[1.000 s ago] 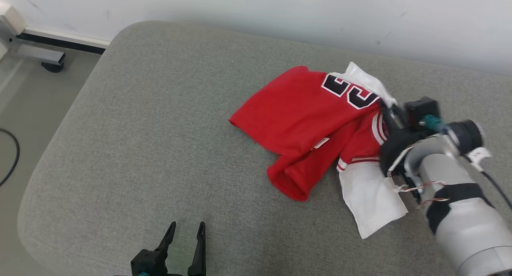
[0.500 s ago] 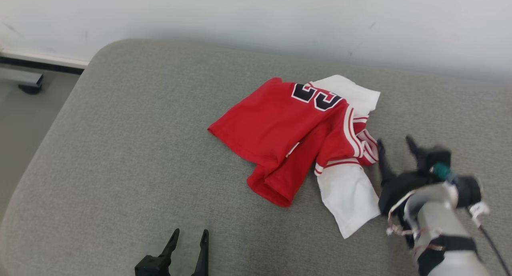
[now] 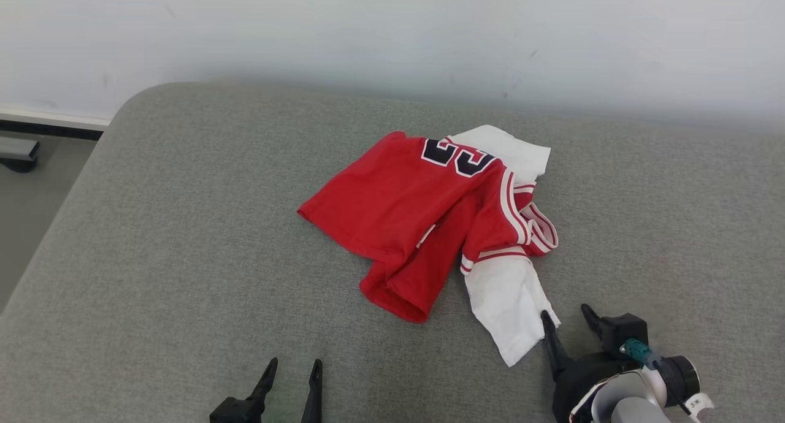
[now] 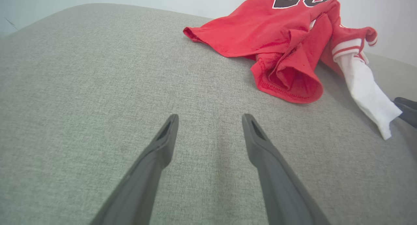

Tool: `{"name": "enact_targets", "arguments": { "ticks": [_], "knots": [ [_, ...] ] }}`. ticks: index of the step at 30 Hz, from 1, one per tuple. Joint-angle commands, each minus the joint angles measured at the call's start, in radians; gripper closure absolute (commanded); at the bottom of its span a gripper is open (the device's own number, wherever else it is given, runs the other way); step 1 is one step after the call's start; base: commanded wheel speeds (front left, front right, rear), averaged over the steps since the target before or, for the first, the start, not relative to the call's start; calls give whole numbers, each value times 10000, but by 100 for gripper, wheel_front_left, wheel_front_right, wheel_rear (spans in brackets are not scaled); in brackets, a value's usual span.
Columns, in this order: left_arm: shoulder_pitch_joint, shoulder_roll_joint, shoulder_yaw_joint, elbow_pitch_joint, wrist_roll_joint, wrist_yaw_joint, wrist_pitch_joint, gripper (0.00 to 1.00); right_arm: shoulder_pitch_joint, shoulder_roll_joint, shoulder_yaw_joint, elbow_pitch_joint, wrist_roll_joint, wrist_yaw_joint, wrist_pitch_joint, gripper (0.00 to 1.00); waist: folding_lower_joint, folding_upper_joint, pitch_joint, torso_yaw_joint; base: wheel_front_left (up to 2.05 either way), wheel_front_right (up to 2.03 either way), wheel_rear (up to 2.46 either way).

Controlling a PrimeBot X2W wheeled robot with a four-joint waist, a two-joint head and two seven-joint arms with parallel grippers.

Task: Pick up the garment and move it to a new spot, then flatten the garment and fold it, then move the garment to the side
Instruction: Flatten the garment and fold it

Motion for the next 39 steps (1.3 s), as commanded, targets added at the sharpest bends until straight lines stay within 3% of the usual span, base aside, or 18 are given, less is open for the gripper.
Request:
{"name": "enact_targets", "arguments": {
  "ticks": [1, 5, 6, 7, 8, 15, 23, 28, 29, 30, 31, 39],
  "knots": [
    [75, 1, -31, 19, -21, -36, -33, 0, -21, 63, 116, 117, -10, -25, 10, 0, 2, 0, 23, 69, 0, 0, 0],
    [93, 1, -6, 20, -28, -25, -33, 0, -39, 212, 506, 457, 87, -24, 19, 0, 2, 0, 7, 209, 0, 0, 0],
    [136, -1, 19, 25, -16, -13, -33, 0, -46, 217, 590, 533, 103, -24, 22, 16, 2, 0, -2, 229, 0, 0, 0],
    [178, -1, 42, 32, 4, -18, -33, 0, -54, 210, 687, 644, 66, -22, 25, 65, 2, 0, -21, 246, 0, 0, 0],
    [204, 1, 76, 44, 30, -28, -33, 0, -60, 214, 740, 742, 80, -22, 36, 100, 2, 0, -40, 251, 0, 0, 0],
    [389, -1, 308, 89, 101, -72, -33, 0, 44, -281, 227, 351, 304, -27, 6, 100, 2, 0, -317, -27, 0, 0, 0],
    [599, 1, 312, 123, 23, -124, -33, 0, 881, -729, -1255, -1647, 136, -25, 6, 100, 2, 0, -906, -803, 0, 0, 0],
    [600, 1, 229, 118, -51, -118, -32, 0, 1549, -718, -1718, -2137, -83, -25, 5, 100, 2, 0, -983, -1185, 0, 0, 0],
    [594, 1, 192, 135, -61, -118, -33, 0, 1651, -705, -1809, -2011, -188, -25, 15, 92, 2, 0, -980, -1244, 0, 0, 0],
    [581, 1, 153, 146, -97, -118, -33, 0, 1709, -671, -1919, -1948, -266, -25, 12, 36, 2, 0, -974, -1283, 0, 0, 0],
    [560, 1, 98, 161, -90, -130, -33, 0, 1703, -600, -1996, -1914, -354, -25, 11, 0, 2, 0, -966, -1321, 0, 0, 0],
    [-40, 2, -35, 166, -349, -254, -33, 0, 1511, 44, -1937, -2427, -725, -25, 8, 0, 2, 0, -596, -1702, 0, 0, 0]
  ]
}}
